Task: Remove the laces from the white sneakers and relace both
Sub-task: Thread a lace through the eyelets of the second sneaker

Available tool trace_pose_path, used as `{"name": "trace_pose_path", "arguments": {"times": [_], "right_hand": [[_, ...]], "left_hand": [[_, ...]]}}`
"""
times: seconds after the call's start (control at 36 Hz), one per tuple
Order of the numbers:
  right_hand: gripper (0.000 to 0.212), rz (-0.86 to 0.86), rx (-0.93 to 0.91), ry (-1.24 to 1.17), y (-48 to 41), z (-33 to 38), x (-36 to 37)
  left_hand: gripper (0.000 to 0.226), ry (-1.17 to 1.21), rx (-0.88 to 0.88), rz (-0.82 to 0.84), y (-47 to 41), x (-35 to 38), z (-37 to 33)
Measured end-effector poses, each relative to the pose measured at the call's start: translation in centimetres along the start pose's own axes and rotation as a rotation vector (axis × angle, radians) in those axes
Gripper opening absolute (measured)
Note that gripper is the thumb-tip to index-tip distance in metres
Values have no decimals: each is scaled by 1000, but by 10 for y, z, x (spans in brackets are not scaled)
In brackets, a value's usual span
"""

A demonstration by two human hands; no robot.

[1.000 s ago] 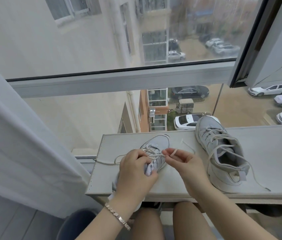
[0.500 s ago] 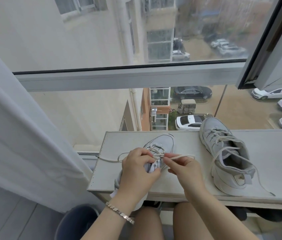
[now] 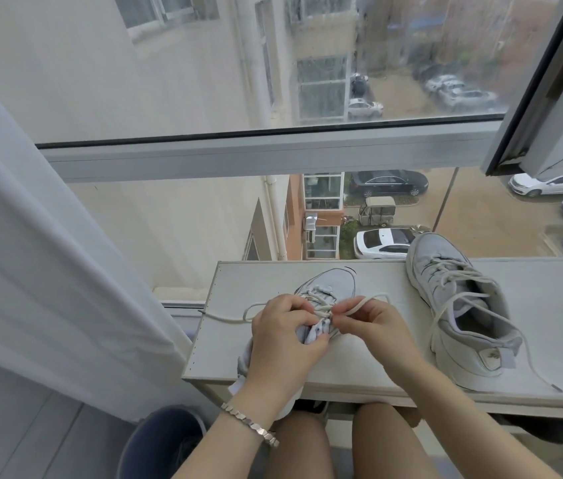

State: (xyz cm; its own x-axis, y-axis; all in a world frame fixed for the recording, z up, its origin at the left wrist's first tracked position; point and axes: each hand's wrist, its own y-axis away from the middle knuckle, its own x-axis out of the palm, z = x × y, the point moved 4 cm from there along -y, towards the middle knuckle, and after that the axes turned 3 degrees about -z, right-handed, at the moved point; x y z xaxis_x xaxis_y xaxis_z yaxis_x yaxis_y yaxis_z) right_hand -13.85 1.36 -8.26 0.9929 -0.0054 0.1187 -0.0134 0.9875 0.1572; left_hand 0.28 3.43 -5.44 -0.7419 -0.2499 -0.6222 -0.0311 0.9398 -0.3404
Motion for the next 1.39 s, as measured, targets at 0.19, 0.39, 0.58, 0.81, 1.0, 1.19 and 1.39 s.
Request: {"name": "trace_pose_path", "arguments": {"times": [0.19, 0.39, 0.58, 0.81, 1.0, 1.19, 1.39], "right_hand": [[18, 98, 163, -9, -5, 2, -4], [10, -68, 166, 3, -1, 1, 0], [24, -203, -110, 326, 11, 7, 6], [9, -278, -176, 258, 23, -3, 9], [28, -309, -14, 282, 35, -15, -1], [18, 48, -354, 628, 18, 18, 12], [12, 131, -597, 1043, 10, 35, 16]], "left_hand": [[7, -14, 9, -3, 1, 1, -1], [5, -24, 13, -18, 0, 0, -2], [8, -18, 11, -30, 0, 0, -3], [7, -19, -4, -26, -2, -1, -3], [8, -31, 7, 1, 0, 1, -3], [11, -27, 31, 38, -2, 1, -2], [12, -7, 0, 86, -4, 1, -3]]}}
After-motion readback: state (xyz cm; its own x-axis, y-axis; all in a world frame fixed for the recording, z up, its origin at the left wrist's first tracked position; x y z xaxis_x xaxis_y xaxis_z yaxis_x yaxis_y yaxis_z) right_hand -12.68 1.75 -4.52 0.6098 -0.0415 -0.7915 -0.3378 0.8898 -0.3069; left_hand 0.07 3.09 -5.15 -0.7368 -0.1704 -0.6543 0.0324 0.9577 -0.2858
